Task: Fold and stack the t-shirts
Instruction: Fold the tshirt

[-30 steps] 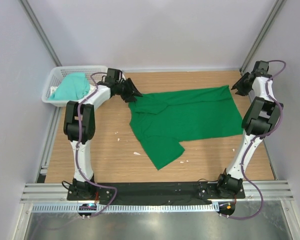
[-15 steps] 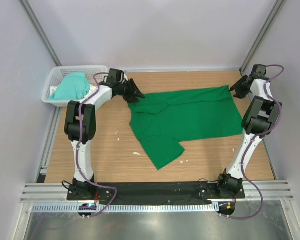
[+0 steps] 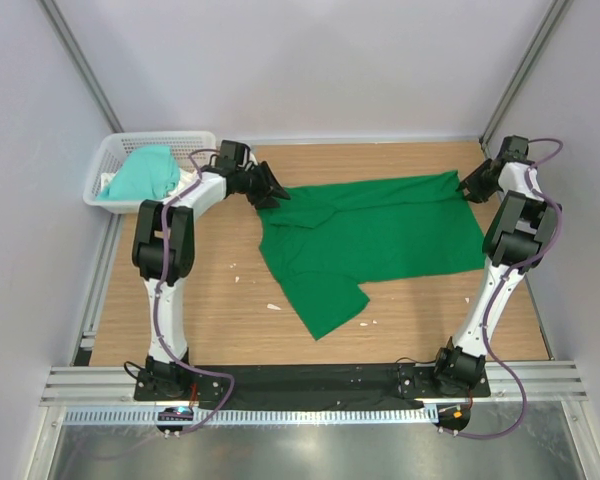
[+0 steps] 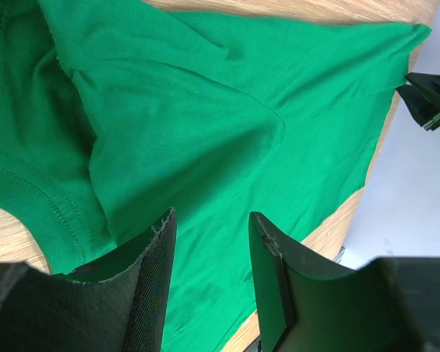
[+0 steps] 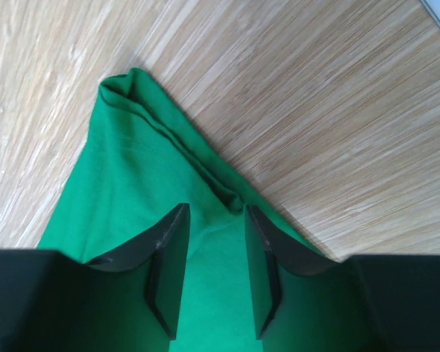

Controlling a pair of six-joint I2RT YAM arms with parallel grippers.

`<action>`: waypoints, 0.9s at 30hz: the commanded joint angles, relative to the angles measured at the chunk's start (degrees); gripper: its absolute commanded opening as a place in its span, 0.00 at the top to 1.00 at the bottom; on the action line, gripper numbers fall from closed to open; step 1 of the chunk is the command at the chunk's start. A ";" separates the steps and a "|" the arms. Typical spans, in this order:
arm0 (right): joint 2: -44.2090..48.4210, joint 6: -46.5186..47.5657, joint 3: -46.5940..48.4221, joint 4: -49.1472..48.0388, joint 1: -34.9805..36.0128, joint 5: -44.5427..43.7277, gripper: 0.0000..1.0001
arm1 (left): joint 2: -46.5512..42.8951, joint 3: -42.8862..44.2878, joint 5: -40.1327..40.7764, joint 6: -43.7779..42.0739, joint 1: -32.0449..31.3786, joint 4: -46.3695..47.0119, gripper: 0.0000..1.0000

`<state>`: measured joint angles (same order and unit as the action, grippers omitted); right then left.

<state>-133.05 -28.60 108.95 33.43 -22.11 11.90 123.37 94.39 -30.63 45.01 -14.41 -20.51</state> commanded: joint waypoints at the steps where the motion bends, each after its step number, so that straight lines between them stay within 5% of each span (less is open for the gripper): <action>1: -0.19 -0.32 0.83 -1.96 -0.30 -0.65 0.62 | 0.64 2.55 -0.66 0.43 -0.35 0.47 0.55; 3: -0.19 -0.32 0.74 -2.49 -0.39 -1.44 0.66 | 0.90 2.99 -0.66 0.43 -0.35 0.30 0.55; 4: -0.10 -0.32 0.74 -2.41 -0.48 -1.70 0.80 | 0.99 3.17 -0.66 0.51 -0.52 0.38 0.55; 7: 1.30 -0.40 0.74 -1.53 -0.65 -4.25 0.99 | 1.08 3.34 -0.57 0.43 -0.61 0.21 0.56; 17: 8.95 -2.07 -9.70 -6.97 -0.57 -9.44 0.99 | 1.87 3.87 -0.04 0.86 -0.61 0.47 0.56; 18: 8.78 -2.16 -9.98 -7.67 -0.57 -9.35 0.98 | 2.13 4.13 -0.04 0.86 -0.61 0.47 0.56; 22: 7.63 -2.08 -8.67 -6.98 -0.57 -8.30 0.68 | 2.93 5.63 -0.74 0.25 -1.14 0.47 0.56; 27: 9.30 0.29 -4.63 -2.43 -0.39 -10.67 0.51 | 3.54 7.74 1.27 -1.16 -2.81 -0.66 0.56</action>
<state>-127.87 -29.87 100.18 29.12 -22.37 3.99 126.52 99.00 -30.09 45.06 -15.75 -20.88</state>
